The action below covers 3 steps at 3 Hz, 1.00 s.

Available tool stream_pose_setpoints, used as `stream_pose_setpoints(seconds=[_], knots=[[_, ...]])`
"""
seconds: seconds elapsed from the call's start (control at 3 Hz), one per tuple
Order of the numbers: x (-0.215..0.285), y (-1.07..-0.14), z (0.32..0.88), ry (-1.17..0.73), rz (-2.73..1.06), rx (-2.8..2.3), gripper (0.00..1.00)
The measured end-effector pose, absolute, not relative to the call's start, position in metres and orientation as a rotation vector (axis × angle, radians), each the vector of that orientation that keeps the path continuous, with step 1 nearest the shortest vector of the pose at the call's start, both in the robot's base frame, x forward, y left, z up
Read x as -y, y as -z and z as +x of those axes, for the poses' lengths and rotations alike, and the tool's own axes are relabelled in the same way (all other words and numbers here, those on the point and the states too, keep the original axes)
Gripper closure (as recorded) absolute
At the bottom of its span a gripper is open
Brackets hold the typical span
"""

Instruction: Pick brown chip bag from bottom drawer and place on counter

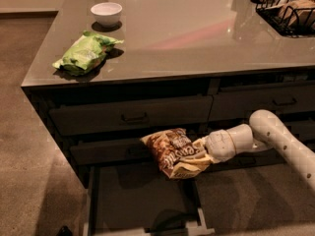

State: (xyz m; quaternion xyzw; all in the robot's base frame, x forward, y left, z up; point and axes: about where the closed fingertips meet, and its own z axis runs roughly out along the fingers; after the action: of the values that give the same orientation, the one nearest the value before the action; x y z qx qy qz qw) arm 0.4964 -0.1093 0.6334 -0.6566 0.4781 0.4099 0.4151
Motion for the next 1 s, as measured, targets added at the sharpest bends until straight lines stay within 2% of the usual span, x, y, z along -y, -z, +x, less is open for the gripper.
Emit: stream_pose_setpoints(seconds=[0.33, 1.0], knots=[[0.108, -0.633, 0.496, -1.037, -1.645, -1.194, 1.00], [0.120, -0.719, 0.499, -0.769, -1.713, -1.018, 1.00]])
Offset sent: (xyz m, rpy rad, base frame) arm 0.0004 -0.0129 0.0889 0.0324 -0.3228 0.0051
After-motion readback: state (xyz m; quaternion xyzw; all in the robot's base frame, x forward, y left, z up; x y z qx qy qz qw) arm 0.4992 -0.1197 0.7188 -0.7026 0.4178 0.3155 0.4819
